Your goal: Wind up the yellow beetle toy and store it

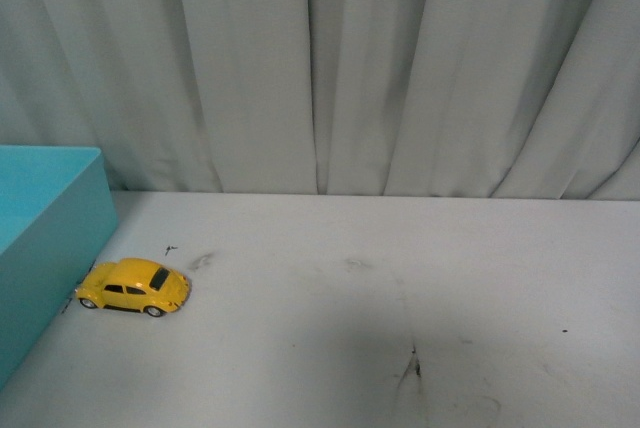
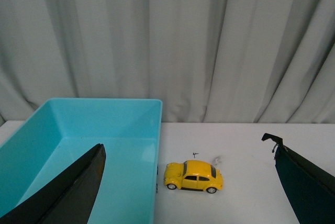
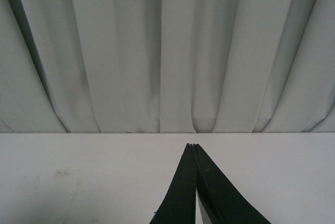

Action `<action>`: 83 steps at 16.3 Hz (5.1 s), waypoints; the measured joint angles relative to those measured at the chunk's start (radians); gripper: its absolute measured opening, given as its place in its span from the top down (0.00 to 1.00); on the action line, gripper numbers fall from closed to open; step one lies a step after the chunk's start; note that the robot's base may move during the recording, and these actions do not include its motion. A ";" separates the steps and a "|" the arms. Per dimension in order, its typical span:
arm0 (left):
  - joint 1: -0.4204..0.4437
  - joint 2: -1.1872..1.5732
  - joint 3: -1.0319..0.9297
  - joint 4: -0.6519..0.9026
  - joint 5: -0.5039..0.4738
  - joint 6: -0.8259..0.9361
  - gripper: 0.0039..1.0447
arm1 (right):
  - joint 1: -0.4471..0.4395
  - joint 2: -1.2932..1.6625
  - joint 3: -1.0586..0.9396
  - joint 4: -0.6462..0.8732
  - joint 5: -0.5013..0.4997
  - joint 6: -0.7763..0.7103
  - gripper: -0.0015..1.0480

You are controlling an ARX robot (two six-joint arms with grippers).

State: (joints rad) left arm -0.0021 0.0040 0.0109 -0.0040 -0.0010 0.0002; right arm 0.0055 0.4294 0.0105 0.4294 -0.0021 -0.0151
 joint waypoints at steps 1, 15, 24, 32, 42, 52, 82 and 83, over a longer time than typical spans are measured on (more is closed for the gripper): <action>0.000 0.000 0.000 0.000 0.000 0.000 0.06 | 0.000 -0.035 0.000 -0.037 0.000 0.000 0.98; 0.000 0.000 0.000 0.000 0.001 0.000 0.06 | 0.000 -0.426 0.000 -0.438 0.003 0.000 0.98; 0.000 0.000 0.000 0.000 0.000 0.000 0.06 | 0.000 -0.427 0.000 -0.434 0.003 0.000 0.29; 0.107 0.992 0.453 0.312 -0.109 -0.211 0.06 | -0.001 -0.426 0.000 -0.434 0.002 0.004 0.06; -0.102 1.748 1.178 -0.344 0.269 0.716 0.06 | -0.001 -0.426 0.000 -0.434 0.002 0.004 0.06; -0.169 2.091 1.383 -0.628 -0.060 1.363 0.06 | -0.001 -0.426 0.000 -0.433 0.002 0.004 0.06; 0.125 1.816 1.605 -0.739 0.310 1.004 0.62 | -0.001 -0.426 0.000 -0.434 0.002 0.004 0.06; 0.166 1.788 1.570 -0.689 0.290 0.961 0.62 | -0.001 -0.426 0.000 -0.434 0.002 0.004 0.06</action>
State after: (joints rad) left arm 0.1642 1.7920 1.5810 -0.6930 0.2886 0.9615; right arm 0.0044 0.0032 0.0105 -0.0044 0.0002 -0.0113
